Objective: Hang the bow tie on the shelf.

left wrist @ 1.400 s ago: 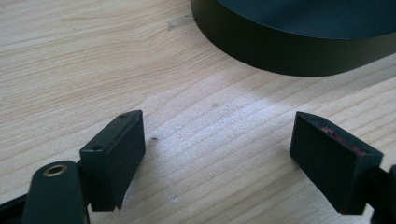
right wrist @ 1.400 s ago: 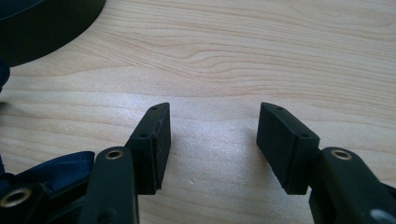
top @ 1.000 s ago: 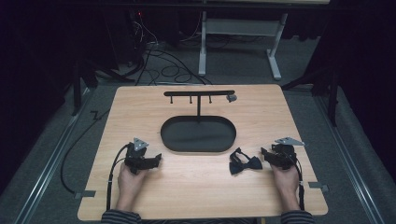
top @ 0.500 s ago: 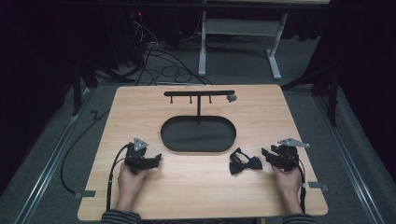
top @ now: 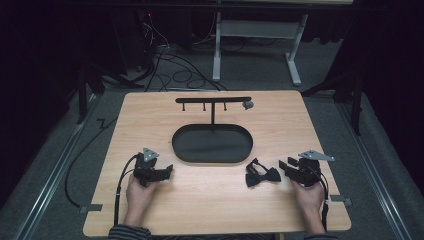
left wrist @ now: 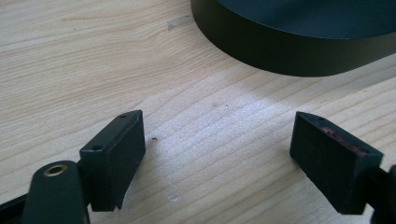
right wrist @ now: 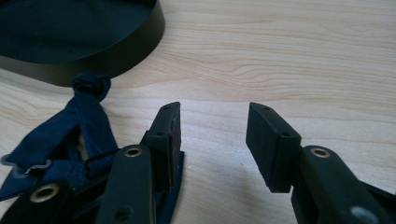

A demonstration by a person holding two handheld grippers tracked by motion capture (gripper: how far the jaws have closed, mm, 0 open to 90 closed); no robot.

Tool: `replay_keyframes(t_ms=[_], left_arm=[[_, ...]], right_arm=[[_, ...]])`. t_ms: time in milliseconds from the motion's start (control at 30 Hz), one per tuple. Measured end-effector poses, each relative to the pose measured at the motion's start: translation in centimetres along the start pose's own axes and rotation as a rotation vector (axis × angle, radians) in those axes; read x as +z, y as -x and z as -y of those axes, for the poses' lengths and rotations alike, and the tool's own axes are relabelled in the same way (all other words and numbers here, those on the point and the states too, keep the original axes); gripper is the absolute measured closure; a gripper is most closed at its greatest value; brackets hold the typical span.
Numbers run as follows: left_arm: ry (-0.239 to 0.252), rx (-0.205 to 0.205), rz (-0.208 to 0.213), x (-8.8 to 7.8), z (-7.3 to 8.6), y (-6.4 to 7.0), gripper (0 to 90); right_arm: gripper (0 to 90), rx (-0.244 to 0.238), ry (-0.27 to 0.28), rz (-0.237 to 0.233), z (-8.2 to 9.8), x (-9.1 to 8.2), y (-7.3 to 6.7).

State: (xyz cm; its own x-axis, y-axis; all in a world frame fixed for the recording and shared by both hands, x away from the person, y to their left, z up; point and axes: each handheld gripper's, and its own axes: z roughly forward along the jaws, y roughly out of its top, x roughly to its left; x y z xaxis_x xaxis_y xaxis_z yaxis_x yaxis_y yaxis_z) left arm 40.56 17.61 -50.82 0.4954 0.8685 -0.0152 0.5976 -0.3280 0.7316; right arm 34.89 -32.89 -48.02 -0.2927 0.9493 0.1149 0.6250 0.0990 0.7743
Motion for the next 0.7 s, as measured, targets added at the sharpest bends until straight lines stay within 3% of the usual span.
replay_keyframes(t_ms=[700], left_arm=[[-0.001,0.001,0.0,0.0,0.0,0.0,18.6]], right_arm=[[56.8,-0.032,0.03,-0.07,-0.1,-1.0,-2.0]])
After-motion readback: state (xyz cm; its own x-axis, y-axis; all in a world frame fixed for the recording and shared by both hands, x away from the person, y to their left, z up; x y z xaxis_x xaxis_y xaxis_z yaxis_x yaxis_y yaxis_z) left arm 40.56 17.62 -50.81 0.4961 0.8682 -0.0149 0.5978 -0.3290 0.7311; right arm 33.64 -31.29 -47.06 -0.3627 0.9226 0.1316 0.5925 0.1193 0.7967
